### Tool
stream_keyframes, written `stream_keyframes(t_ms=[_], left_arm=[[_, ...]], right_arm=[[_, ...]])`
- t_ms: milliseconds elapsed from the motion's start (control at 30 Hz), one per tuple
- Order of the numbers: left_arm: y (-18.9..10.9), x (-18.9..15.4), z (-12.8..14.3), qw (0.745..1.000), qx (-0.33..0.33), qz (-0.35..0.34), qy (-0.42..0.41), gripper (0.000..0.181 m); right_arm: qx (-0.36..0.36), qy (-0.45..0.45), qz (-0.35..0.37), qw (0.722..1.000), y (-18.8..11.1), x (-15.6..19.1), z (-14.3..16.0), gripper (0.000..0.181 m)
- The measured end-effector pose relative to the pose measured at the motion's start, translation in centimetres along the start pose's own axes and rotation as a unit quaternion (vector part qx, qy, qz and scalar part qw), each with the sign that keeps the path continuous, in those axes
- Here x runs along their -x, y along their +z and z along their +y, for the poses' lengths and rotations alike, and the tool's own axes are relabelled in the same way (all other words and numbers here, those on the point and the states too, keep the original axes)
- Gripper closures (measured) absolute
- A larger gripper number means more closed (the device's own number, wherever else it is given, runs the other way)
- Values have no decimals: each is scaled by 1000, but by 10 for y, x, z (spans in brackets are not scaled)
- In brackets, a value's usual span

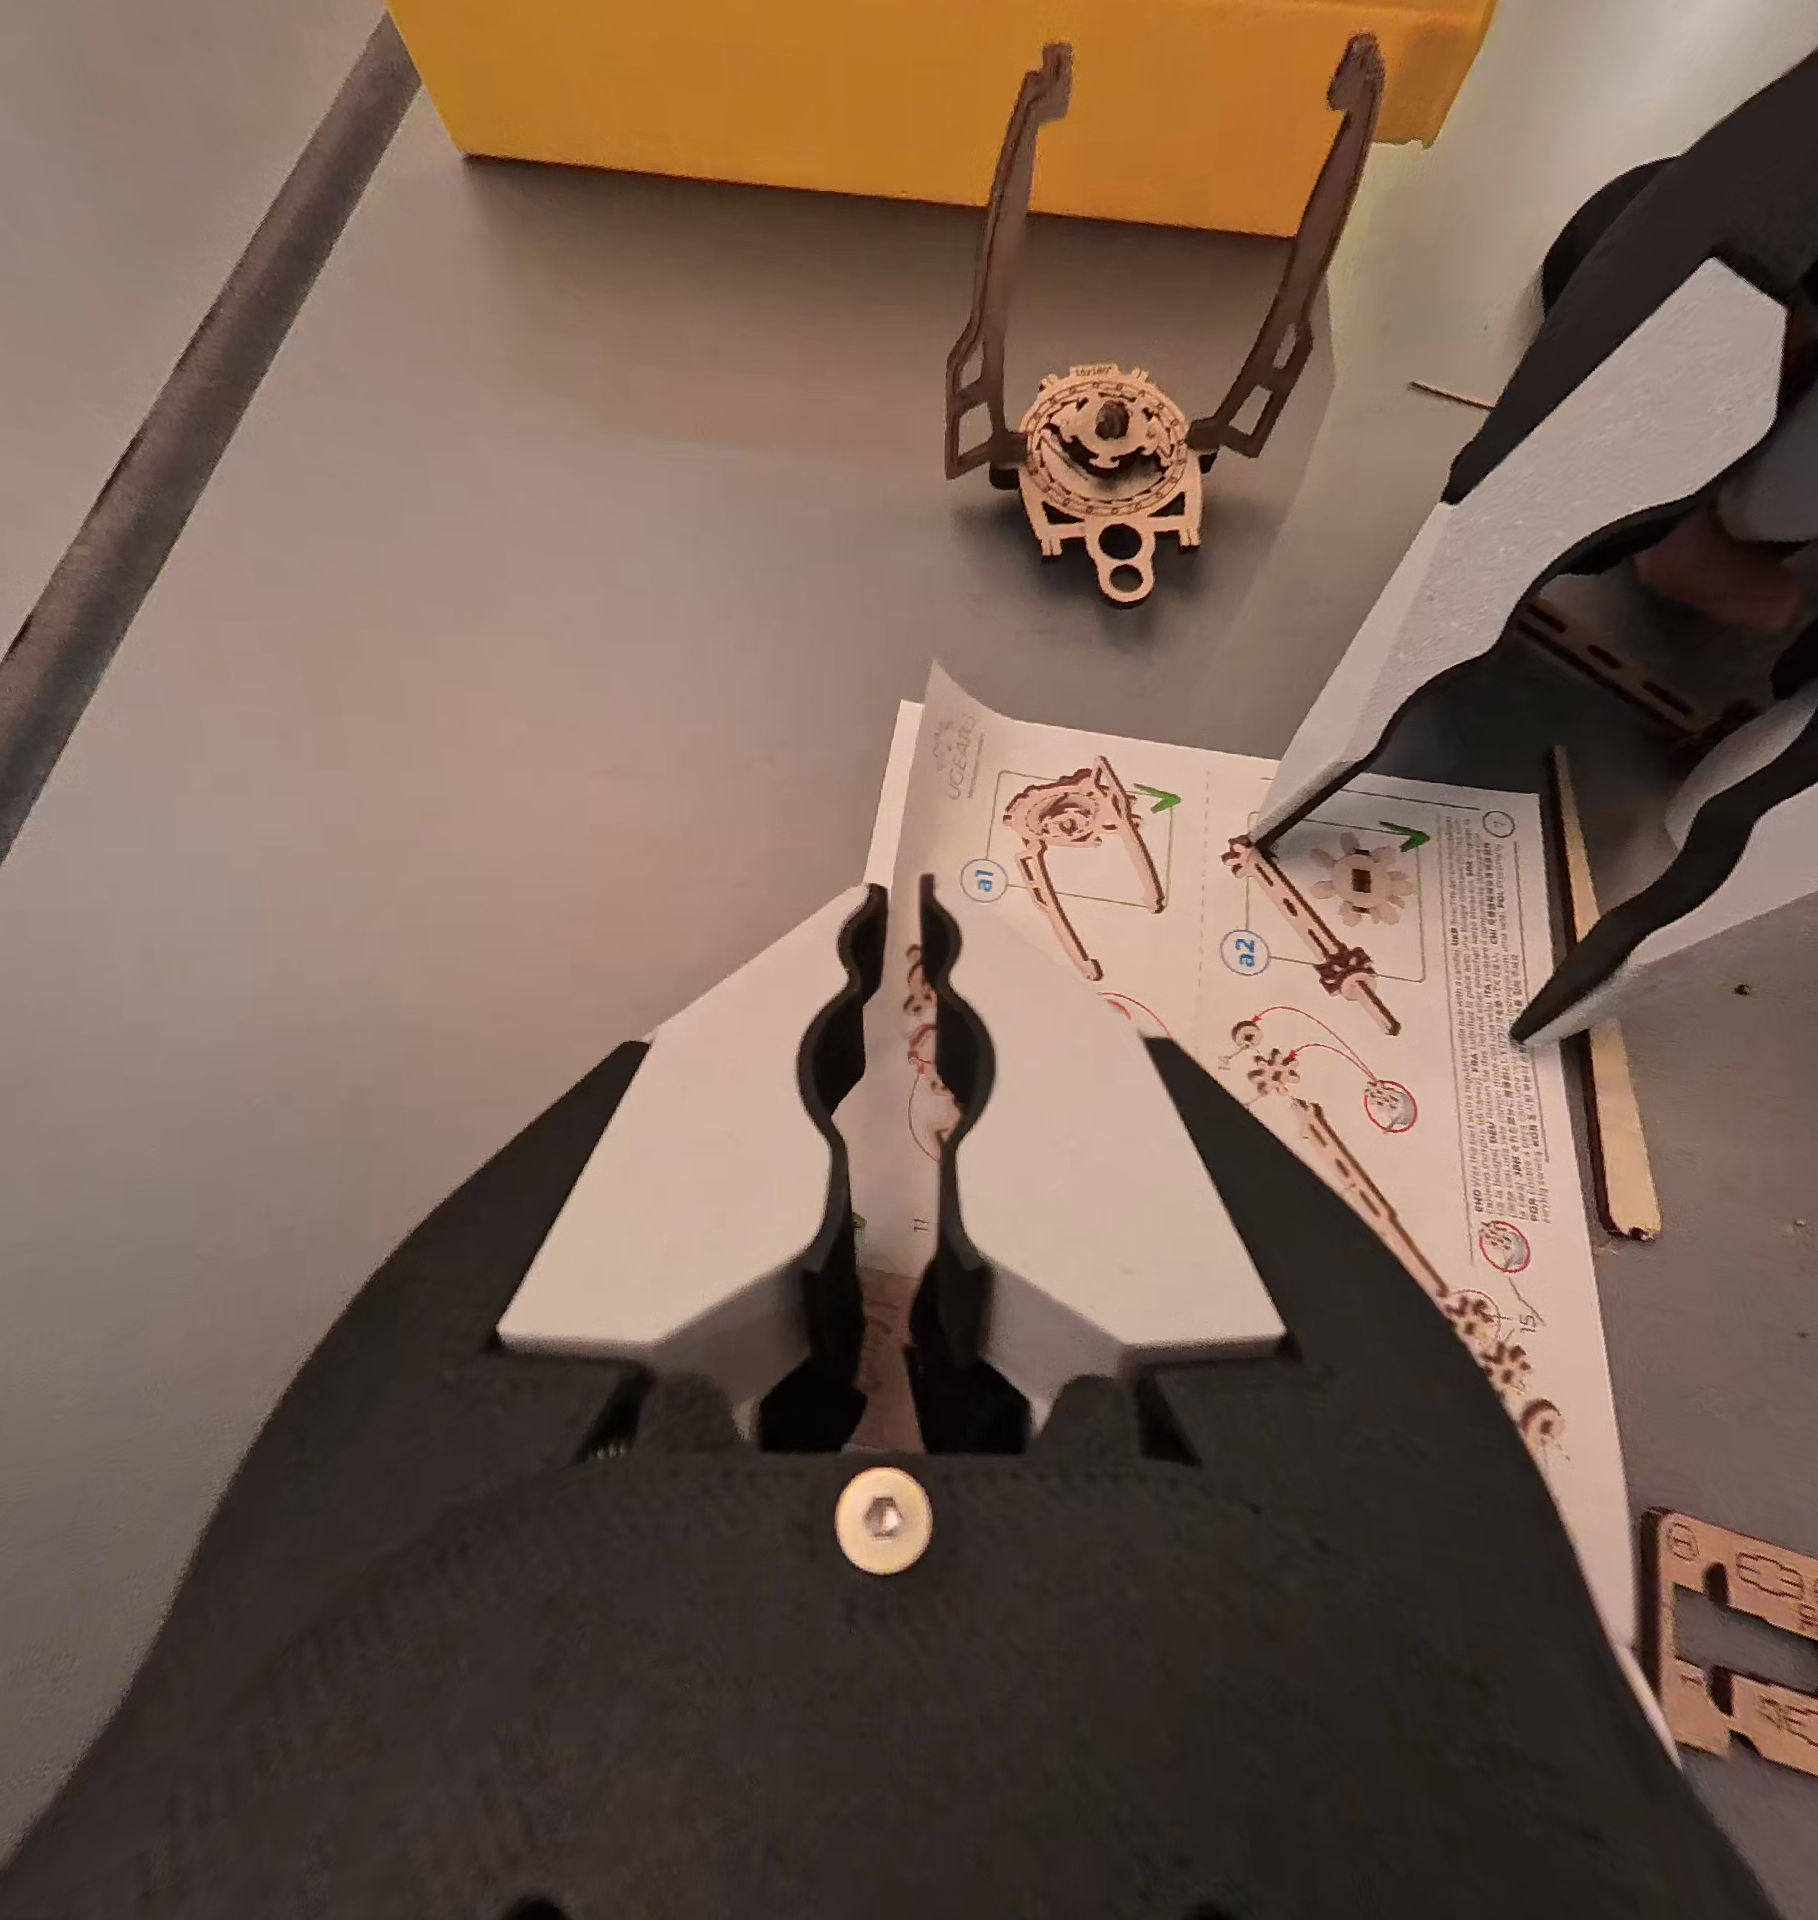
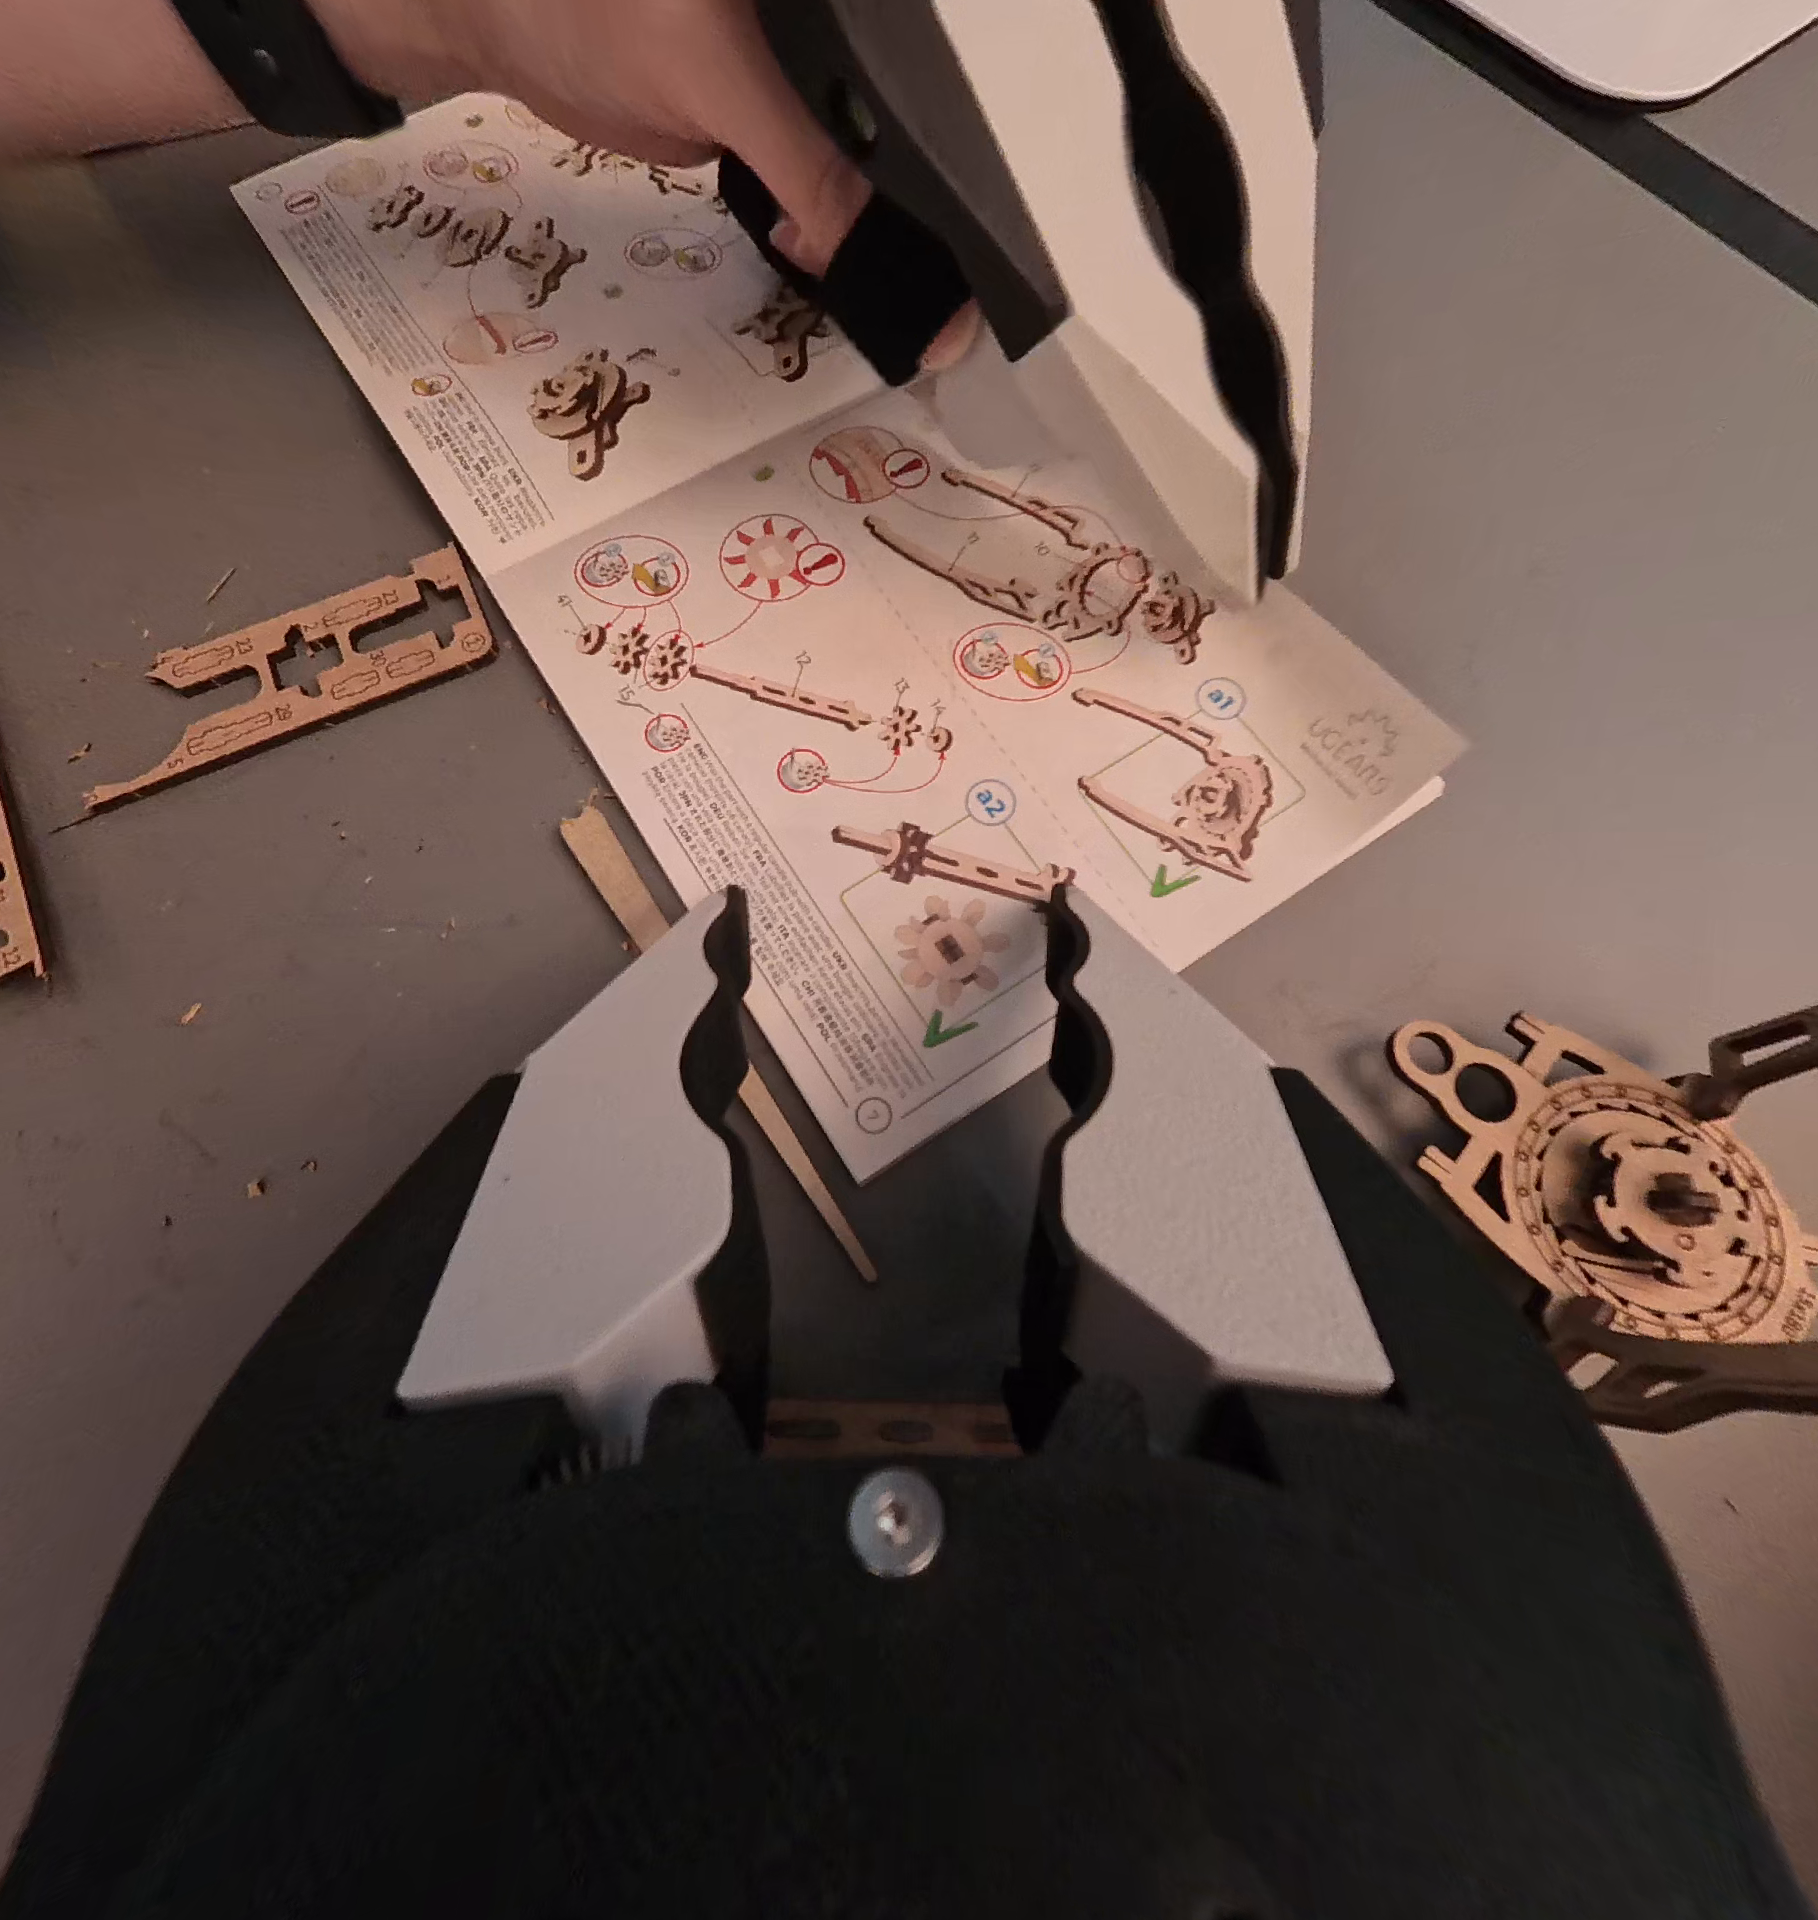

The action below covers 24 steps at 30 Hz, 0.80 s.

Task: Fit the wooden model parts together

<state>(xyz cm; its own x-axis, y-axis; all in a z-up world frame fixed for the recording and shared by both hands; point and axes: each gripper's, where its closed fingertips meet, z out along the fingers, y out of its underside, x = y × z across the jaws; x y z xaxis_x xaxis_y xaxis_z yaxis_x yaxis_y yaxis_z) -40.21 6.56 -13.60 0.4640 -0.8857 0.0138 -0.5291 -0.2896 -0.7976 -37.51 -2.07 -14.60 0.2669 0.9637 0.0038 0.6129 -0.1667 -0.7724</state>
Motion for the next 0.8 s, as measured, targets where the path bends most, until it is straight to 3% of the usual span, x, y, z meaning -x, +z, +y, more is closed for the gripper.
stream_keyframes(t_ms=[400,500,700,800], left_arm=[[-3,1,-2,999,-4,-19,39,181],[-7,0,-5,999,-17,-21,46,181],[-20,-5,-12,996,-63,-21,59,181],[-25,-5,-13,995,-74,-22,58,181]], right_arm=[[-1,0,3,1000,0,-2,0,121],[1,-8,46,999,-4,-15,-1,113],[-81,9,105,991,-21,-35,-31,113],[-97,45,90,990,-22,-39,-36,117]])
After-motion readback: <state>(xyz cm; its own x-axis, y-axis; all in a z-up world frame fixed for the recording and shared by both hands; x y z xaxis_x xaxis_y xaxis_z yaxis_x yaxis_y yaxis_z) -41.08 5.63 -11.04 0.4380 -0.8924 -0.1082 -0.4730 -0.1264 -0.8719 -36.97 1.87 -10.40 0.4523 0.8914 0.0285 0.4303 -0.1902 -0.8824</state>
